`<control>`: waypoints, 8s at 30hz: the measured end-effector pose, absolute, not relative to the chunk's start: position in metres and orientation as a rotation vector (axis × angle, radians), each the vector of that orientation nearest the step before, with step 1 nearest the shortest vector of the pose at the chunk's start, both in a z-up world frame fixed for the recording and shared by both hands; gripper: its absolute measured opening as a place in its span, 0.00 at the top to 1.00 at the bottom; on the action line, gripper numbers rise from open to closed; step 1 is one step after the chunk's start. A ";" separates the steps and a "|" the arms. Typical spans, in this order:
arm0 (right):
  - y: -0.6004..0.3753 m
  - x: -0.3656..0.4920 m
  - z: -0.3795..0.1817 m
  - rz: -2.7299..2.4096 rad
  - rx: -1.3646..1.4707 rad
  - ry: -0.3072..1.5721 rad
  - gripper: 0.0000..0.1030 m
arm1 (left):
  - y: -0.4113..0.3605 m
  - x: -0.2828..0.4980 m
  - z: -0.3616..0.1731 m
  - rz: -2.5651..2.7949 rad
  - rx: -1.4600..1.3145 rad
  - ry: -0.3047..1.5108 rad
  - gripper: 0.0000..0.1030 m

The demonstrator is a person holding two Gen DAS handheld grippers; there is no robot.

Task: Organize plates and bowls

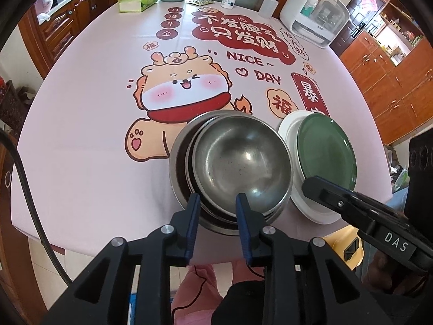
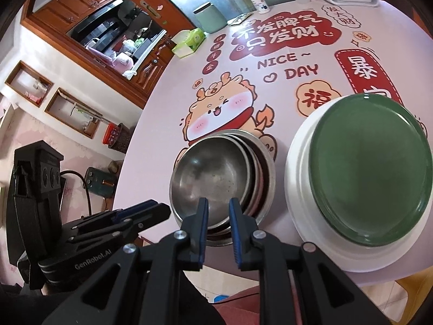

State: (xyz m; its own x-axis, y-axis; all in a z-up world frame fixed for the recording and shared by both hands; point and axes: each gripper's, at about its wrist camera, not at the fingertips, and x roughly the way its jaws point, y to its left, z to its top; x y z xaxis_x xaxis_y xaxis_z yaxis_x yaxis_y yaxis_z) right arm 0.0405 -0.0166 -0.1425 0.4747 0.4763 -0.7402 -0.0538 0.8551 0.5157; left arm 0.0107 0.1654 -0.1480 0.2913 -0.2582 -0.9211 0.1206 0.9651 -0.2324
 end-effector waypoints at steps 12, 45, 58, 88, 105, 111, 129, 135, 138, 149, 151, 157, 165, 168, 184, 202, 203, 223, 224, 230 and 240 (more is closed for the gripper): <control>-0.038 0.046 -0.155 0.275 0.579 1.081 0.58 | 0.181 0.029 -0.157 -0.203 -0.198 1.262 0.47; -0.053 0.075 -0.227 0.273 1.000 1.243 0.65 | 0.181 0.094 -0.233 -0.281 -0.259 1.564 0.52; -0.053 0.074 -0.221 0.288 0.940 1.223 0.74 | 0.176 0.095 -0.219 -0.320 -0.252 1.502 0.60; -0.128 0.034 -0.155 0.274 0.838 0.895 0.74 | 0.105 0.085 -0.160 -0.510 -0.292 1.253 0.60; -0.202 0.017 -0.156 0.196 0.862 0.905 0.74 | 0.018 0.092 -0.168 -0.570 -0.284 1.301 0.61; -0.227 0.020 -0.155 0.181 0.854 0.928 0.74 | -0.008 0.097 -0.173 -0.572 -0.273 1.330 0.61; -0.249 0.033 -0.171 0.184 0.864 1.047 0.70 | -0.030 0.105 -0.195 -0.505 -0.268 1.450 0.59; -0.244 0.031 -0.174 0.177 0.872 1.058 0.69 | -0.021 0.103 -0.200 -0.503 -0.284 1.465 0.59; -0.243 0.029 -0.175 0.149 0.882 1.060 0.69 | -0.019 0.103 -0.199 -0.517 -0.279 1.464 0.58; -0.242 0.011 -0.171 0.004 0.940 0.971 0.59 | -0.009 0.105 -0.185 -0.586 -0.246 1.424 0.53; -0.241 0.005 -0.166 -0.022 0.942 0.943 0.57 | -0.008 0.105 -0.183 -0.605 -0.236 1.417 0.53; -0.228 -0.010 -0.161 -0.074 0.936 0.911 0.57 | 0.000 0.097 -0.177 -0.640 -0.210 1.394 0.50; -0.190 -0.030 -0.152 -0.080 0.858 0.943 0.43 | 0.025 0.070 -0.160 -0.628 -0.161 1.309 0.45; -0.175 -0.034 -0.150 -0.076 0.796 0.979 0.41 | 0.031 0.057 -0.159 -0.608 -0.138 1.295 0.44; -0.144 -0.024 -0.117 0.083 0.432 1.033 0.25 | 0.054 0.000 -0.122 -0.286 -0.178 1.138 0.33; -0.159 -0.071 -0.051 0.249 0.225 0.891 0.03 | 0.017 -0.080 -0.044 -0.094 -0.133 0.938 0.16; -0.160 -0.076 -0.047 0.239 0.212 0.877 0.02 | 0.015 -0.086 -0.041 -0.091 -0.132 0.928 0.13; -0.173 -0.111 -0.038 0.155 0.239 0.786 0.00 | 0.007 -0.111 -0.023 -0.006 -0.066 0.808 0.01; -0.171 -0.111 -0.038 0.159 0.235 0.787 0.00 | 0.009 -0.112 -0.022 0.002 -0.072 0.799 0.01; -0.167 -0.111 -0.039 0.173 0.227 0.791 0.00 | 0.016 -0.120 -0.018 0.034 -0.092 0.766 0.01; -0.164 -0.111 -0.040 0.180 0.226 0.800 0.00 | 0.018 -0.126 -0.017 0.046 -0.098 0.746 0.01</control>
State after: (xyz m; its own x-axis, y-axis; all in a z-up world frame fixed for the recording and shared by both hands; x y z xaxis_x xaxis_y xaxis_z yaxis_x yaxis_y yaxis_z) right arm -0.1113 -0.1637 -0.0400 0.6835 0.2440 -0.6879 -0.0738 0.9608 0.2673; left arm -0.1255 0.0176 -0.0173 0.7335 0.0067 -0.6797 -0.0762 0.9945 -0.0725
